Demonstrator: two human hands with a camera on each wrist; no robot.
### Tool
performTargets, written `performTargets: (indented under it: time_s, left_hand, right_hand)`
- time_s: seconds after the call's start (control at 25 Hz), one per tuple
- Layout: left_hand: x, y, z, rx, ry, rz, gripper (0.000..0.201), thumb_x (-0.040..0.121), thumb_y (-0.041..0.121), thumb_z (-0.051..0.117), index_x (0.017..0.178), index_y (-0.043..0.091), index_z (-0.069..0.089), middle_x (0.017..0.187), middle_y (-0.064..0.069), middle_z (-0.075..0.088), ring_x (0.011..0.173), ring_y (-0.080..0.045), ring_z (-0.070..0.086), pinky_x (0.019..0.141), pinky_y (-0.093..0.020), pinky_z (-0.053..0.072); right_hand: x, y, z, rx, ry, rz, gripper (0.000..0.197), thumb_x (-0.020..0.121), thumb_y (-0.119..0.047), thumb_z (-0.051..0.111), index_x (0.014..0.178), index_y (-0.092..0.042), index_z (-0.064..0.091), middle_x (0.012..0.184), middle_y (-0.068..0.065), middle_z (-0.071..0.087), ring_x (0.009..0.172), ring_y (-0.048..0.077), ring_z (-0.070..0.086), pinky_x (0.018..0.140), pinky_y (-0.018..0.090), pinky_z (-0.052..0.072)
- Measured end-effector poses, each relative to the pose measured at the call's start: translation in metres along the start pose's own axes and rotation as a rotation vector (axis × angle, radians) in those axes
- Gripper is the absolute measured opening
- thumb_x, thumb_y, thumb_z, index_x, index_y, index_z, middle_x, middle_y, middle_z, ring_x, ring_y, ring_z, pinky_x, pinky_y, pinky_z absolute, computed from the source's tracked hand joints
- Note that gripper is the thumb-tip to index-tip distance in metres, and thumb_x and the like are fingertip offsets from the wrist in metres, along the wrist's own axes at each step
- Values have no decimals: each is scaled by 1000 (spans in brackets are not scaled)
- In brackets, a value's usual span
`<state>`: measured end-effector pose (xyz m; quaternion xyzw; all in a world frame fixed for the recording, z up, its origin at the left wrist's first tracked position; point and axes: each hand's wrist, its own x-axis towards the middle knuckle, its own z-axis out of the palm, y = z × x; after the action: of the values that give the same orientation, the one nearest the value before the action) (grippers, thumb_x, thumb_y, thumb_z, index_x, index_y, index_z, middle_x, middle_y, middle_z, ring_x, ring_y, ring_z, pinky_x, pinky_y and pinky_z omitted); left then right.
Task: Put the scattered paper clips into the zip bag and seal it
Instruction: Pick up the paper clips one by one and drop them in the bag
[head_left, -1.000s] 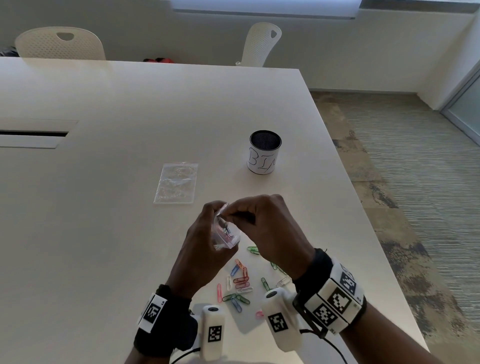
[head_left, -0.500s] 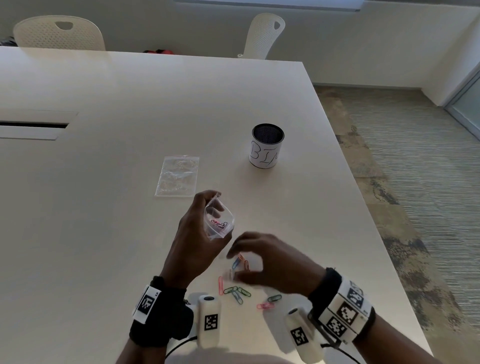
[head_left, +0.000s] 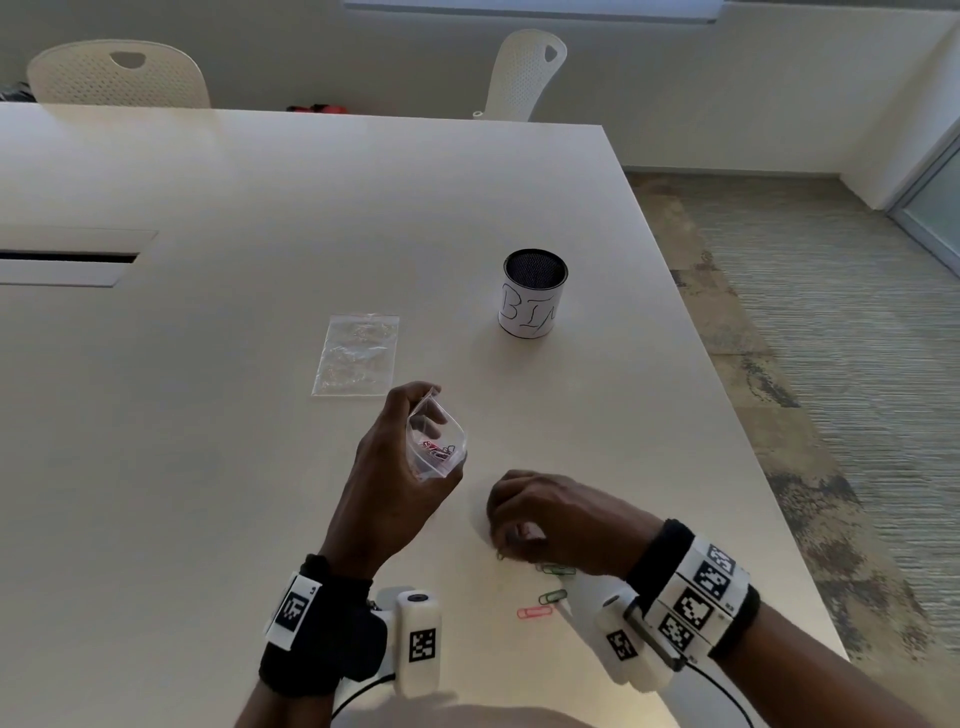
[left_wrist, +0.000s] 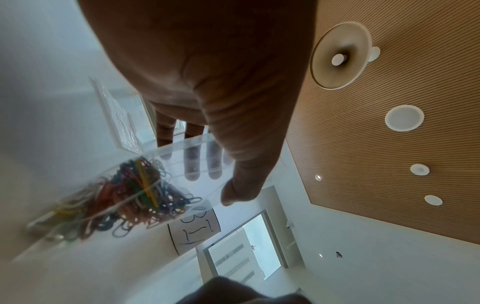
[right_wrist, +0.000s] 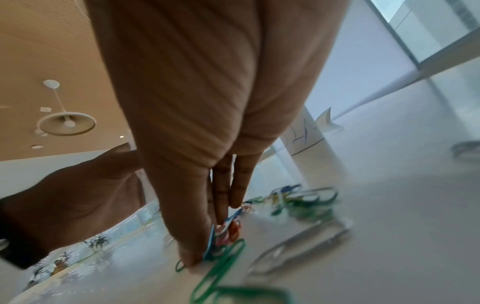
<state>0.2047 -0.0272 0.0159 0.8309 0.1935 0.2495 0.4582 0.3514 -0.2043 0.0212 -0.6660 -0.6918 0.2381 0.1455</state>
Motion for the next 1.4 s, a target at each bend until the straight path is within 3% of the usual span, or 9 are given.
performTargets:
  time_s: [0.12, 0.24, 0.32, 0.48, 0.68, 0.84, 1.04, 1.24, 1.4]
  left_hand:
    - [0, 0, 2, -12, -11, -12, 69, 84, 14, 86, 137, 29, 45, 113, 19, 61, 109, -2, 63, 78, -11, 57]
    - [0, -1, 4, -8, -16, -15, 69, 84, 16, 86, 138, 31, 45, 115, 17, 61, 109, -3, 64, 79, -12, 58]
    - [0, 0, 5, -16, -18, -12, 68, 84, 15, 86, 138, 29, 46, 114, 14, 63, 109, -7, 65, 79, -14, 59]
    - [0, 1, 6, -15, -29, -12, 67, 84, 15, 85, 137, 30, 46, 114, 19, 61, 110, -7, 65, 82, -18, 60]
    - [1, -1, 9, -15, -34, 0, 69, 84, 14, 85, 133, 38, 44, 115, 20, 60, 110, -7, 64, 80, -21, 62]
    - [2, -3, 10, -6, -36, 4, 68, 84, 15, 85, 136, 34, 44, 116, 15, 61, 110, -10, 64, 80, -23, 63]
    - [2, -1, 12, -18, -44, 2, 67, 84, 15, 85, 136, 31, 46, 115, 14, 61, 109, -13, 65, 80, -28, 64]
    - [1, -1, 13, -13, -54, 10, 68, 85, 16, 85, 138, 31, 45, 115, 15, 61, 109, -13, 65, 80, -27, 64]
    - [1, 1, 16, -6, -58, 19, 68, 84, 15, 86, 137, 29, 46, 115, 18, 60, 107, -14, 65, 80, -25, 62]
  right_hand:
    - [-9, 11, -12, -63, 87, 117, 20, 93, -34, 74, 110, -23, 72, 120, -7, 63, 109, 7, 54, 90, 31, 56]
    - [-18, 15, -19, -129, 79, 291, 70, 81, -65, 72, 142, -35, 53, 141, -9, 49, 125, 8, 47, 99, 24, 48]
    - [-19, 13, -19, -170, 17, 352, 86, 77, -69, 73, 151, -39, 42, 148, -9, 44, 130, 11, 44, 101, 27, 47]
    - [-16, 9, -11, -145, 39, 365, 58, 89, -48, 74, 142, -34, 56, 141, -7, 49, 125, 12, 51, 100, 28, 50]
    - [-5, 3, 1, -145, 166, 327, 11, 100, -18, 64, 107, -20, 72, 109, -2, 65, 101, 16, 64, 81, 29, 55]
    - [2, 0, 2, -200, 185, 337, 17, 98, -1, 59, 95, -11, 72, 96, 4, 66, 86, 20, 65, 73, 34, 57]
    - [1, 10, -5, -111, 244, 354, 18, 96, -1, 63, 87, -9, 76, 94, 4, 71, 76, 20, 70, 70, 38, 59]
    - [-13, 17, -18, 237, 452, 418, 9, 85, -8, 83, 91, -14, 83, 86, -3, 78, 75, 11, 73, 75, 32, 61]
    - [-18, 2, -37, 706, 665, 460, 12, 82, -3, 85, 92, -9, 83, 84, 6, 82, 83, 27, 79, 86, 38, 65]
